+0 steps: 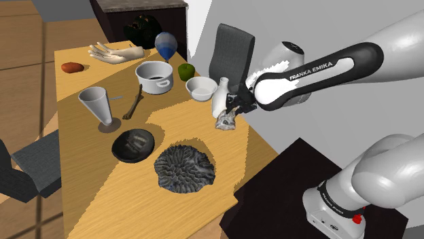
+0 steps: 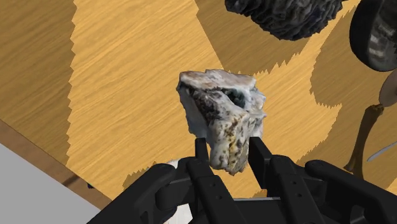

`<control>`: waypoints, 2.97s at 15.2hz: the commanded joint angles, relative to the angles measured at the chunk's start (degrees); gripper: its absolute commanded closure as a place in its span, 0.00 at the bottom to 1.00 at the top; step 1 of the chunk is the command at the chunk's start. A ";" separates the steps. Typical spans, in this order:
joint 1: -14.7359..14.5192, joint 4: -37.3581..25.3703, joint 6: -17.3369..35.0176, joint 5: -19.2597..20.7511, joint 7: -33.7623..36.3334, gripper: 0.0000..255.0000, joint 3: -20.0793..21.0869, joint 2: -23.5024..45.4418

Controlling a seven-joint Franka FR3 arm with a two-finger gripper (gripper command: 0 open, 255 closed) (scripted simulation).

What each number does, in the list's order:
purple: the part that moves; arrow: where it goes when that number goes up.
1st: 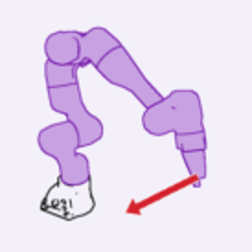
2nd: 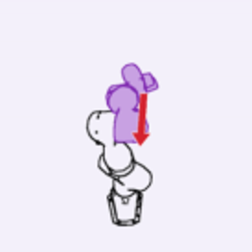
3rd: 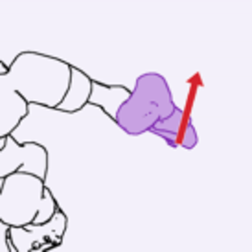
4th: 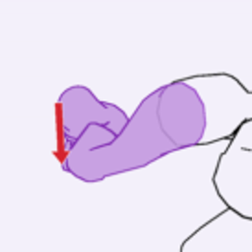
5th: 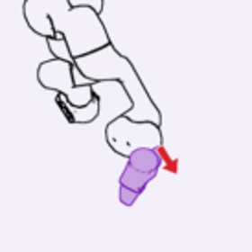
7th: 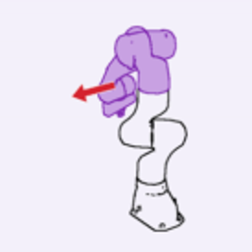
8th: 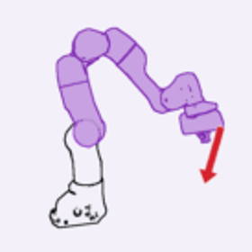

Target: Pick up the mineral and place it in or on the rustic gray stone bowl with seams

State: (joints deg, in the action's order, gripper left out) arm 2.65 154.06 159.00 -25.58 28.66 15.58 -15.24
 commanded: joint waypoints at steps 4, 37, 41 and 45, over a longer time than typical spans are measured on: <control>1.67 -7.04 0.29 6.98 11.27 1.00 6.53 6.00; -21.56 -75.33 -22.09 50.51 58.01 1.00 6.50 55.72; -21.81 -74.45 -19.92 51.28 58.72 1.00 5.87 57.03; -22.13 -73.83 -17.86 52.06 59.43 1.00 5.18 58.48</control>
State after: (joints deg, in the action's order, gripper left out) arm -19.39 80.18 140.60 26.27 87.92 20.94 42.81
